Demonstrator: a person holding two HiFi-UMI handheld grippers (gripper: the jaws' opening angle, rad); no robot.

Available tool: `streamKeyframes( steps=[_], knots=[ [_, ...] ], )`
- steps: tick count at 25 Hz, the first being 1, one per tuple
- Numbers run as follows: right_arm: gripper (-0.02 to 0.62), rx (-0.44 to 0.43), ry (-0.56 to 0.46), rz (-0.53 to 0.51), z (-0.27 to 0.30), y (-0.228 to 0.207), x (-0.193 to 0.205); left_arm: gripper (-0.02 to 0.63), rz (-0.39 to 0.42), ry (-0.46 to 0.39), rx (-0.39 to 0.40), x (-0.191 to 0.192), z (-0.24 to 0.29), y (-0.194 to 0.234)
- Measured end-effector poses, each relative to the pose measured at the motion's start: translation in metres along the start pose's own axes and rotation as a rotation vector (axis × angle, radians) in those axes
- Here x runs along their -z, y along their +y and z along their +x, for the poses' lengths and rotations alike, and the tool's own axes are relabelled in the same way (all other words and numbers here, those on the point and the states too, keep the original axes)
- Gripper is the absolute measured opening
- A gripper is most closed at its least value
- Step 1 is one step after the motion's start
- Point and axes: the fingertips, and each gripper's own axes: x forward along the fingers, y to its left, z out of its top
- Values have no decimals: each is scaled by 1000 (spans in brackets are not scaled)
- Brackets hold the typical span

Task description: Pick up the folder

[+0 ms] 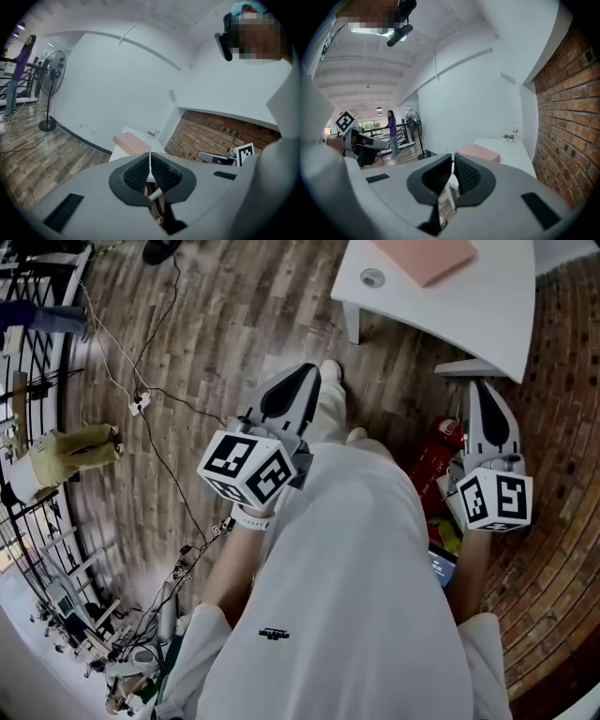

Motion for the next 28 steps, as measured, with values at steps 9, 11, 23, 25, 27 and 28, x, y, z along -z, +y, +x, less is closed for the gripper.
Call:
streamKeyframes(
  steps=[9, 11, 23, 25, 27, 28],
  knots=[
    [11, 35, 34, 38, 92, -18, -25, 26, -14, -11, 44, -57, 76, 56],
    [9, 36, 42, 35, 118, -20, -39, 26, -23, -11, 53, -77, 93, 71],
    [8, 144, 65, 26, 208, -41, -76, 26, -46, 28, 156, -144, 181, 132],
    [8, 158, 68, 30, 213, -45, -79, 26, -45, 37, 172, -148, 193, 133],
    [8, 167, 72, 34, 214, -49, -79, 26, -47, 47, 184, -150, 202, 130],
    [8, 172, 74, 37, 214, -52, -79, 26, -47, 52, 189, -150, 206, 128]
  ],
)
